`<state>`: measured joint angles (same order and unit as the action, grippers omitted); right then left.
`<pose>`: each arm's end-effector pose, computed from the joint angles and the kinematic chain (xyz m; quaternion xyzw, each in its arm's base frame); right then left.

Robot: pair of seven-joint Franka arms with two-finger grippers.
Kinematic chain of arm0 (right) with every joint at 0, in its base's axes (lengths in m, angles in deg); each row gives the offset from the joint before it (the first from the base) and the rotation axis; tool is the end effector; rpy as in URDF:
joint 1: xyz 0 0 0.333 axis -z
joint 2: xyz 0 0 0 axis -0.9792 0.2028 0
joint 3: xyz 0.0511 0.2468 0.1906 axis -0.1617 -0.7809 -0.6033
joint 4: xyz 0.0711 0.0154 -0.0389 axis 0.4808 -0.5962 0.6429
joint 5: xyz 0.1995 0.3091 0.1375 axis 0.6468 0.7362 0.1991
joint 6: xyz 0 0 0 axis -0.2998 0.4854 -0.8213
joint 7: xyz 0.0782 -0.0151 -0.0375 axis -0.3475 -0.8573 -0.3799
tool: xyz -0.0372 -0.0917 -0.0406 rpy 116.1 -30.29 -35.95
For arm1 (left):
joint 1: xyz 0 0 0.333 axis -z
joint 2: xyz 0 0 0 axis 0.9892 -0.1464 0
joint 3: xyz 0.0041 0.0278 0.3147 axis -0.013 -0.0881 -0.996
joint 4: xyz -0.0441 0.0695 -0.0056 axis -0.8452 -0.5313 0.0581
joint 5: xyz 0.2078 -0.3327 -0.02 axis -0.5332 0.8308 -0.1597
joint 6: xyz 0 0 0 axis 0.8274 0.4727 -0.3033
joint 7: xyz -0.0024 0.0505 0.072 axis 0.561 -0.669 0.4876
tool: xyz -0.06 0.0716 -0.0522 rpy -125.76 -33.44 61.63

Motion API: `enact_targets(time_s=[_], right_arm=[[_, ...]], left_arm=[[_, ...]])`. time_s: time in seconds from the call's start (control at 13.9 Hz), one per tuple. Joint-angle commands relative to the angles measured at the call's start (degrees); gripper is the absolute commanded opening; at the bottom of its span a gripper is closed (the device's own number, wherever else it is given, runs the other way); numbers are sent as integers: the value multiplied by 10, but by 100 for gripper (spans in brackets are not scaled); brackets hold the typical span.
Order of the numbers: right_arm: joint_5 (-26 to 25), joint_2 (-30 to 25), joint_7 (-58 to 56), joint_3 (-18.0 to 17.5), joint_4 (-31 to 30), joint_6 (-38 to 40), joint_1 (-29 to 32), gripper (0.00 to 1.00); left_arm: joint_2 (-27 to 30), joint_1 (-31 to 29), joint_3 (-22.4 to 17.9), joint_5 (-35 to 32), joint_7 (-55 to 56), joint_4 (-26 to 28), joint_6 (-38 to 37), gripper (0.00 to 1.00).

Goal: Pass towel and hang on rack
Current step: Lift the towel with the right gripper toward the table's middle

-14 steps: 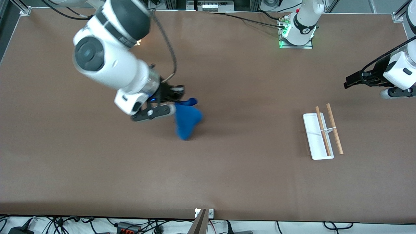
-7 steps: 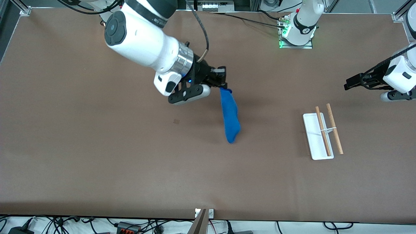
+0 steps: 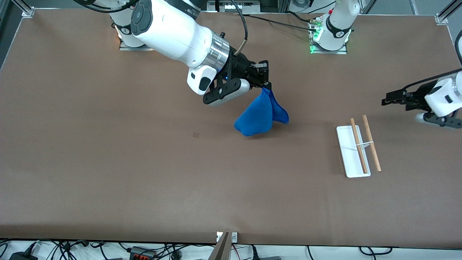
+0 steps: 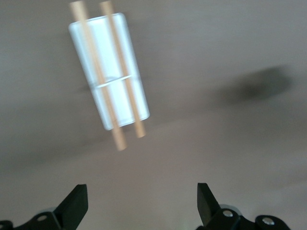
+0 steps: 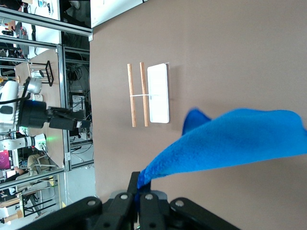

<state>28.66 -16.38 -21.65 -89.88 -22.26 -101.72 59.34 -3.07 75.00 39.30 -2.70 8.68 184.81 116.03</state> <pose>0.5532 0.5124 0.5895 -0.9222 -0.0038 -0.0045 0.3866 0.5758 0.0594 0.4691 0.9833 -0.0988 -0.0868 0.1257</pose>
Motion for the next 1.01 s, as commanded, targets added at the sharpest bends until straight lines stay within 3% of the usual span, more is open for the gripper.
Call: enact_targets(time_s=[0.0, 0.36, 0.65, 0.93], right_arm=[[8, 7, 9, -3, 10, -9, -8, 0], [7, 7, 8, -2, 9, -11, -9, 0], [6, 7, 8, -2, 9, -11, -8, 0], [8, 8, 8, -2, 8, -22, -10, 0]], left_arm=[[-53, -12, 2, 73, -115, -28, -5, 100], [-88, -13, 8, 94, -288, -18, 70, 100], [-136, -3, 9, 168, -471, -18, 105, 100], [-141, 1, 58, 197, -515, 5, 172, 100]])
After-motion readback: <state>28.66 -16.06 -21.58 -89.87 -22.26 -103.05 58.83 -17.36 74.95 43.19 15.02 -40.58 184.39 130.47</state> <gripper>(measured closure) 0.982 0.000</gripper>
